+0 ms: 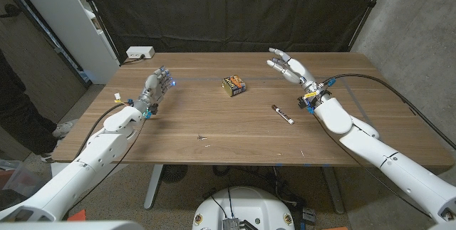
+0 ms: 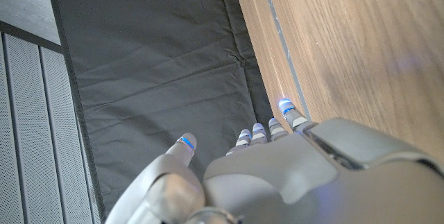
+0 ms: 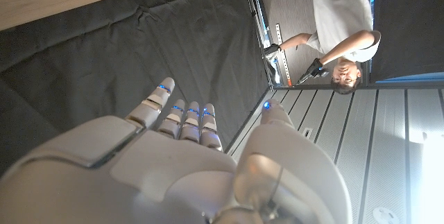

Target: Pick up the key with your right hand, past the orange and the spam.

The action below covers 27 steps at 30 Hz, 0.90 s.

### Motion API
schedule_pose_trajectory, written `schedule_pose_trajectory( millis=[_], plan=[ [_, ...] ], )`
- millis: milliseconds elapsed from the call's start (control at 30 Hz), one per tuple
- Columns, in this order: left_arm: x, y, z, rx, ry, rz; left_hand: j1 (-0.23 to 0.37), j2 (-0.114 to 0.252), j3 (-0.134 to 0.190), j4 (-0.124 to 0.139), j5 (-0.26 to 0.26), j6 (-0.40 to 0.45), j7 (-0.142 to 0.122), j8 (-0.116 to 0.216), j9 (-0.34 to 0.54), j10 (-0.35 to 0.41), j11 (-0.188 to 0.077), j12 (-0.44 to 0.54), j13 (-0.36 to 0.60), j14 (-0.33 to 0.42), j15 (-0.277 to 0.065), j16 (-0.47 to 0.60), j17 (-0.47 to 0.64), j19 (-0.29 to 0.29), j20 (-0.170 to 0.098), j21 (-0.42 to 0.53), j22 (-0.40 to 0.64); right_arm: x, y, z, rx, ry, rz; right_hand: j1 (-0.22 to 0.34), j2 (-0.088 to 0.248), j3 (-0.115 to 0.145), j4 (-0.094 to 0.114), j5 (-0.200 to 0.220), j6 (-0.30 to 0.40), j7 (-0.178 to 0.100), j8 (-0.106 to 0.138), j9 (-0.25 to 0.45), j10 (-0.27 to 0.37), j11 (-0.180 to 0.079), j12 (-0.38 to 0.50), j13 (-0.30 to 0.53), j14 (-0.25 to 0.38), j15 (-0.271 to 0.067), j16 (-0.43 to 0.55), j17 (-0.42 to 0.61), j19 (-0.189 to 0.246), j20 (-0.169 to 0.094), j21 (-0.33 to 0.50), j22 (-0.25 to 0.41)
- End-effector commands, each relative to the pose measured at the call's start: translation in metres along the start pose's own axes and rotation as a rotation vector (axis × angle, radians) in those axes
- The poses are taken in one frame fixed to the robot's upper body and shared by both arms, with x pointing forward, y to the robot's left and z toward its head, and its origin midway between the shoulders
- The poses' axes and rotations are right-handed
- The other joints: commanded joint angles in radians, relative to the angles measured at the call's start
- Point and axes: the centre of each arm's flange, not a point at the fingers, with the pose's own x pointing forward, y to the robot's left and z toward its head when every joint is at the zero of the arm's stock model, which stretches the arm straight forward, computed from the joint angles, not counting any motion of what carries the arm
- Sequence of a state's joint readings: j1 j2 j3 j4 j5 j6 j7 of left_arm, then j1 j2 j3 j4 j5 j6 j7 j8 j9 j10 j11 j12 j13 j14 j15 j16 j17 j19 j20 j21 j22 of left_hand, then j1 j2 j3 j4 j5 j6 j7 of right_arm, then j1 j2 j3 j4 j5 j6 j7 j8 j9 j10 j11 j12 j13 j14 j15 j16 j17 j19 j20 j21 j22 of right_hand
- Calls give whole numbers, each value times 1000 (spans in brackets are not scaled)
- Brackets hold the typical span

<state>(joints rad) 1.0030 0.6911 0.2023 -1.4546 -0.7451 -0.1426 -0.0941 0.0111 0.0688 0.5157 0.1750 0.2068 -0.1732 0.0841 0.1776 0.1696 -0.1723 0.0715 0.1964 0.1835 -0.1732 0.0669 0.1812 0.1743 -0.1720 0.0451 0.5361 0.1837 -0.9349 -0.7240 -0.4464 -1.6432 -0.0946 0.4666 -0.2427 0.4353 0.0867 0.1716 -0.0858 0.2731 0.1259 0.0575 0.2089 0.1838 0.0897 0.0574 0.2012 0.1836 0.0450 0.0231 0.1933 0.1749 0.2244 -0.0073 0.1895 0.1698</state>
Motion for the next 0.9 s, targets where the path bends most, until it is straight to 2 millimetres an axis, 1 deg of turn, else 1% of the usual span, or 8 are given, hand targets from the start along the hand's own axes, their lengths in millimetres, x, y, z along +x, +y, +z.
schedule_pose_trajectory(
  millis=[33,100,133,200,333,433,900],
  plan=[
    [-5,2,0,-4,-7,4,3,87,0,-1,2,-98,2,6,4,-114,2,6,4,-130,9,7,5,-111,4,-2,5,-9,2,27,-77,-30,37,16,1,4,-10,-4,8,2,0,4,22,4,8,5,14,0,3,1,11,4,7,2],
    [-5,2,0,-3,-7,4,3,87,0,0,2,-98,1,6,4,-114,3,7,4,-130,9,7,5,-111,4,-2,5,-11,2,29,-84,-30,37,18,-1,5,-13,-6,10,2,0,4,27,4,9,5,25,0,6,2,15,4,9,2],
    [-5,2,0,-4,-8,4,3,86,0,0,2,-98,1,6,4,-114,3,6,4,-129,9,7,5,-111,3,-2,5,-12,3,31,-86,-29,37,19,-3,5,-16,-10,12,1,-1,4,38,4,11,6,43,2,12,3,24,4,11,2],
    [-5,2,0,-3,-9,3,3,86,0,0,2,-98,1,6,4,-115,0,6,4,-130,9,7,5,-111,4,-2,5,-13,4,34,-110,-30,44,20,-4,5,-17,-11,15,2,0,4,44,4,13,6,48,0,13,3,27,4,12,2],
    [-5,2,0,-2,-10,0,2,86,-1,0,2,-98,1,6,4,-115,4,6,4,-130,9,7,5,-111,4,-3,5,-15,5,39,-138,-25,57,19,-5,5,-18,-13,15,4,-1,5,42,6,11,6,47,0,11,4,27,3,12,3],
    [-5,2,0,-1,-9,-2,2,86,-1,0,2,-97,1,6,4,-114,3,6,4,-130,9,7,5,-111,4,-3,5,-16,7,42,-151,-23,63,18,-7,4,-19,-16,16,8,-1,5,39,7,9,7,43,2,8,5,23,4,10,3],
    [-8,6,0,-4,-11,4,1,87,-3,1,2,-97,1,5,4,-115,0,6,4,-131,8,7,6,-111,5,-5,5,-20,16,62,-214,-4,101,14,-18,-1,-22,-23,23,11,0,6,38,9,6,8,38,7,4,6,17,7,7,3]
  ],
)
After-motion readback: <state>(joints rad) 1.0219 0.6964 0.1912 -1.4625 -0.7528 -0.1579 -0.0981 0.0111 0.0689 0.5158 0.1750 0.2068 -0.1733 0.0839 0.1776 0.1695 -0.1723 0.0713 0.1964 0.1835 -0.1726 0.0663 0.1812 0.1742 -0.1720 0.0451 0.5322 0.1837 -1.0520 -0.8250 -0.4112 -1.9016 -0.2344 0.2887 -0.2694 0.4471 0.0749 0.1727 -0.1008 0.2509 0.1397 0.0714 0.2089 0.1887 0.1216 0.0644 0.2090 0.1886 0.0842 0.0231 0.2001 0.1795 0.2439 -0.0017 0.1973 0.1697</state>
